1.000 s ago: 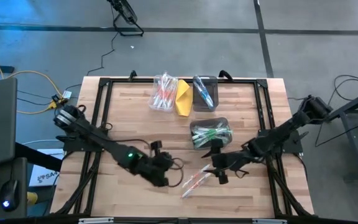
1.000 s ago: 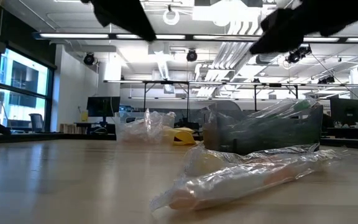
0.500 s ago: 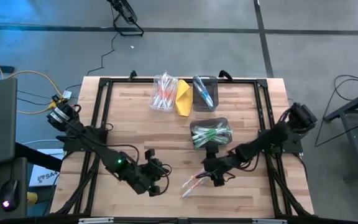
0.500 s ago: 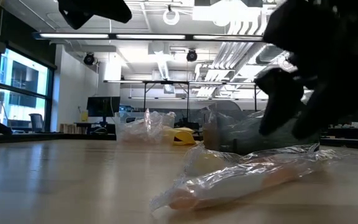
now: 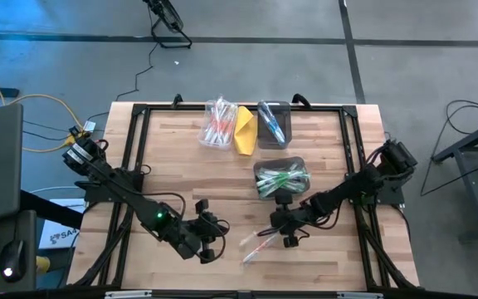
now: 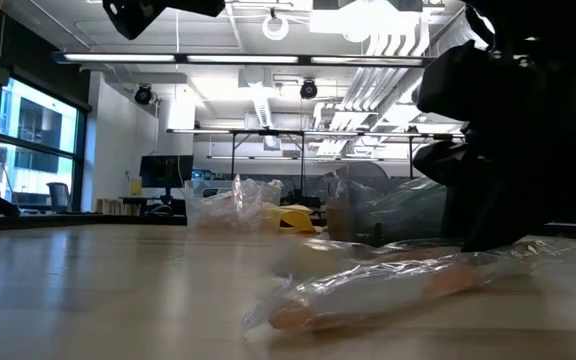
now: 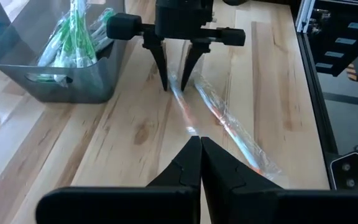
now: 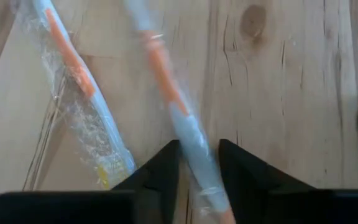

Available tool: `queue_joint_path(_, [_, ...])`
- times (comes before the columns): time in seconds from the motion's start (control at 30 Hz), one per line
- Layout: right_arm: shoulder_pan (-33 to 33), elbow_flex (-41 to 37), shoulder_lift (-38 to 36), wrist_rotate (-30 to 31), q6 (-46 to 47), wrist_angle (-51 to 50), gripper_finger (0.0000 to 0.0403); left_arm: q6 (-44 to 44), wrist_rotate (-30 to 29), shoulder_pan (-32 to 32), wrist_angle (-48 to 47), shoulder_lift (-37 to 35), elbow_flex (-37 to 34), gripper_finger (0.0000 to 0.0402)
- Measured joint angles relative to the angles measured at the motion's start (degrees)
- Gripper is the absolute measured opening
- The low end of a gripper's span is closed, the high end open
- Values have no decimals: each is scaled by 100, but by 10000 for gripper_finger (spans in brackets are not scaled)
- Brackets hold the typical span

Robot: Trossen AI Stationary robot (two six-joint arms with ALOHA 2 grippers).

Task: Pick & Place Toothbrushes
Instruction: Put the orange toothbrush into the transparent bin

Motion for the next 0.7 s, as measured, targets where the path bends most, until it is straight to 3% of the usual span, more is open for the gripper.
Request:
queue_joint_path(0.27, [9,-2,-18,-107,-4,0,17,8,14,0,-1,0,0,0])
queue_joint_path(0.7, [254,-22,-403,-248,164,-27,15,38,-89,0,58,4,0,0])
